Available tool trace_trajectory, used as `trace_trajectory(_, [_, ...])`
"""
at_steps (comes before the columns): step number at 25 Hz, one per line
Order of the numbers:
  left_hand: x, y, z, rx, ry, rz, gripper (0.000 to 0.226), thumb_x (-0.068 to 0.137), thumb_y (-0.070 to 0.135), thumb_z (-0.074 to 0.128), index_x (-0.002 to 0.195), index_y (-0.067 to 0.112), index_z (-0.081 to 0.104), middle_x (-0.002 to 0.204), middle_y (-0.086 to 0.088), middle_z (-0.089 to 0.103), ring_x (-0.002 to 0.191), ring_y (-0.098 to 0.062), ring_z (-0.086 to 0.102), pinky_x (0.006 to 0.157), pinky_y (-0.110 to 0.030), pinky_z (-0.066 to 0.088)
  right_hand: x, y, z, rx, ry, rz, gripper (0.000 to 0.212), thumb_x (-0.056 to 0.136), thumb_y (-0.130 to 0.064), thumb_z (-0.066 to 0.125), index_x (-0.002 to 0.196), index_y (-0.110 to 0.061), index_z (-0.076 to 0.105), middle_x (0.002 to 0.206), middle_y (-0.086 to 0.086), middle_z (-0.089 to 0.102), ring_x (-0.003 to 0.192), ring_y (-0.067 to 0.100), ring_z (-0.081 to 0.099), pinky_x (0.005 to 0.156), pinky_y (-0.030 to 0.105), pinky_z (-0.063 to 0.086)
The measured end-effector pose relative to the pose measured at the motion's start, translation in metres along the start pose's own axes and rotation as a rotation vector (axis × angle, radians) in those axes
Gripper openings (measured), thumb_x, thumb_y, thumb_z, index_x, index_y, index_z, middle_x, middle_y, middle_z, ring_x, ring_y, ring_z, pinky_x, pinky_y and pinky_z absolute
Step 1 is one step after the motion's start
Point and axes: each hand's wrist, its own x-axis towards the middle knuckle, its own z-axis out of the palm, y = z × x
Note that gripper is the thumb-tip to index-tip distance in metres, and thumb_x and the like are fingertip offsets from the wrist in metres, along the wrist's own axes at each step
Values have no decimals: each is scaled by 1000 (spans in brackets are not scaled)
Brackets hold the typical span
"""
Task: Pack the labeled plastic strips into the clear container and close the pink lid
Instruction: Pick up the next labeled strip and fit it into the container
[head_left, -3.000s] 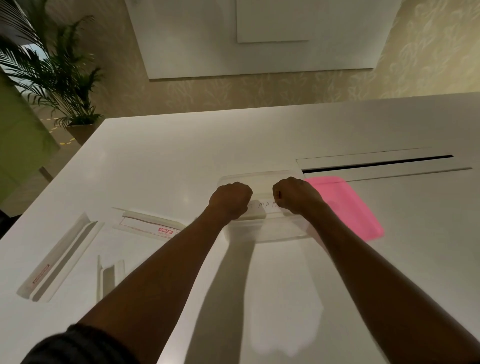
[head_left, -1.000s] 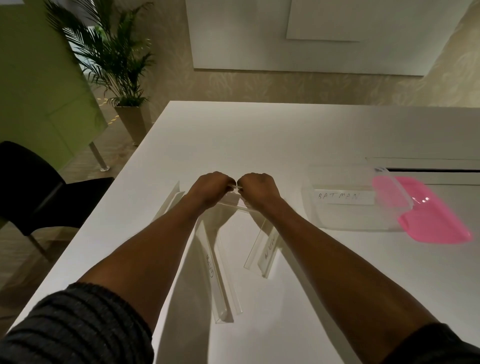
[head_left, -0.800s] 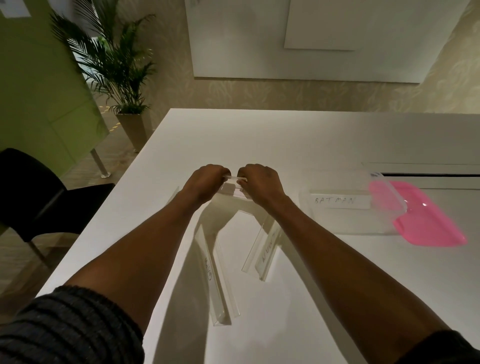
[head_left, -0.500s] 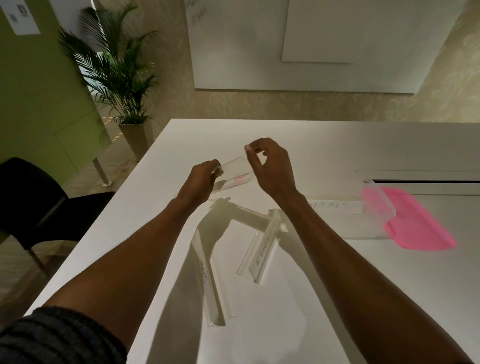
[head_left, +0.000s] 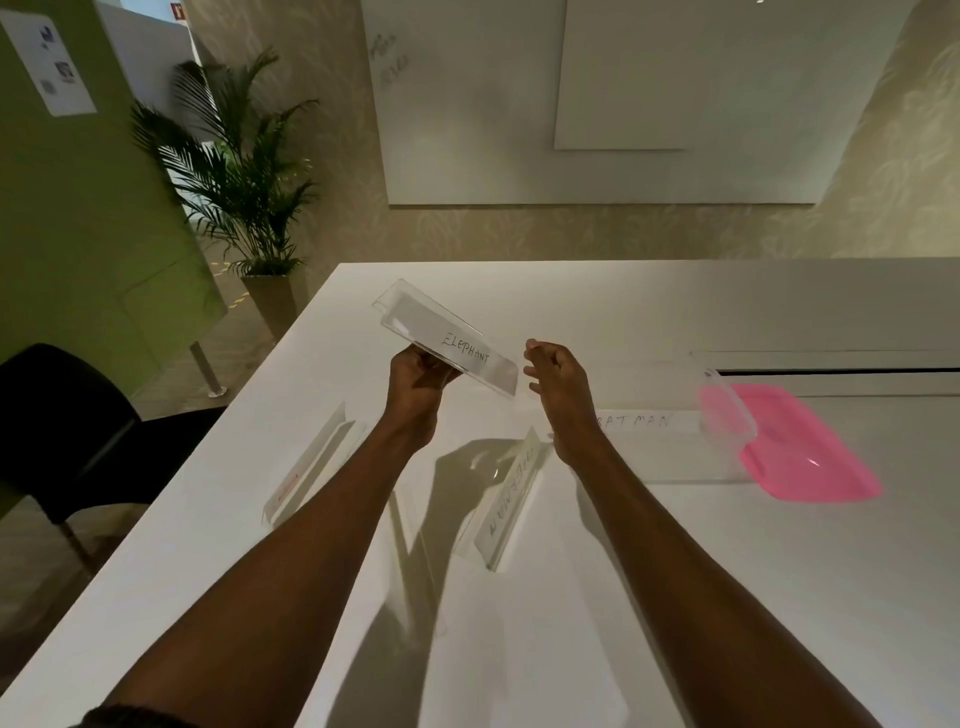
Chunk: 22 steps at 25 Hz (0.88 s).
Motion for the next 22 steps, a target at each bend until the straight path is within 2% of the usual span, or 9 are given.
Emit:
trace_trajectory(2, [-9,4,17,-159,16,-20,36,89,-28,46,114,-7,60,105,-20,69,103,-37,63,100,-51,54,-3,6,-6,73,-52,17,21,100,-50,61,110,-32,65,121,1,71,119,22,66,109,46,53])
trace_trajectory(5, [-18,7,44,-375,10,-75,61,78,-34,32,107,10,64,97,-4,78,99,-29,68,98,-44,55,-5,12,-16,264,-103,28,40,101,-47,61,128,-18,61,127,11,71,120,27,69,107,49,55])
trace_trajectory(8, [-22,6,72,-450,41,-109,38,95,-23,42,120,-1,60,114,-17,71,112,-36,64,109,-49,48,-5,9,-29,431,-81,-9,40,103,-40,61,132,-12,58,124,16,73,122,37,67,104,47,57])
trace_trajectory(10, [-25,2,87,-476,55,-139,35,99,-15,48,133,-9,53,131,-27,62,124,-41,59,114,-48,44,-5,6,-39,462,-85,-66,31,102,-36,64,127,-17,61,122,14,74,120,36,68,103,43,58])
trace_trajectory(13, [-30,-5,101,-408,6,-153,33,100,-6,55,133,-7,56,139,-29,58,132,-42,56,115,-49,43,-8,2,-59,478,-74,-134,20,101,-28,66,119,-20,68,118,14,76,112,28,72,102,41,58])
trace_trajectory(16, [-31,-14,102,-158,-178,-152,36,98,-5,60,133,-5,59,134,-23,65,129,-39,59,112,-47,47,-5,-1,-88,501,-15,-156,16,101,-23,66,114,-15,72,114,18,75,109,28,73,101,42,58])
trace_trajectory(19, [-22,-17,90,-113,-300,-202,36,104,-7,47,140,-9,50,138,-22,61,129,-41,59,109,-49,46,-3,-3,-124,463,-6,-181,14,100,-24,66,109,-21,76,113,17,76,108,27,73,98,38,59])
trace_trajectory(20, [-16,-15,85,-165,-274,-255,36,107,-1,42,141,-9,49,138,-24,60,132,-43,55,111,-51,44,-2,-3,-136,445,-9,-187,13,99,-26,67,107,-23,77,112,15,76,107,25,73,97,37,59])
trace_trajectory(22, [-4,-5,79,-221,-236,-389,45,111,26,39,142,-4,52,140,-22,61,136,-43,52,115,-51,42,-1,-1,-158,398,-10,-207,16,97,-32,70,109,-23,77,110,15,76,107,25,72,97,37,59])
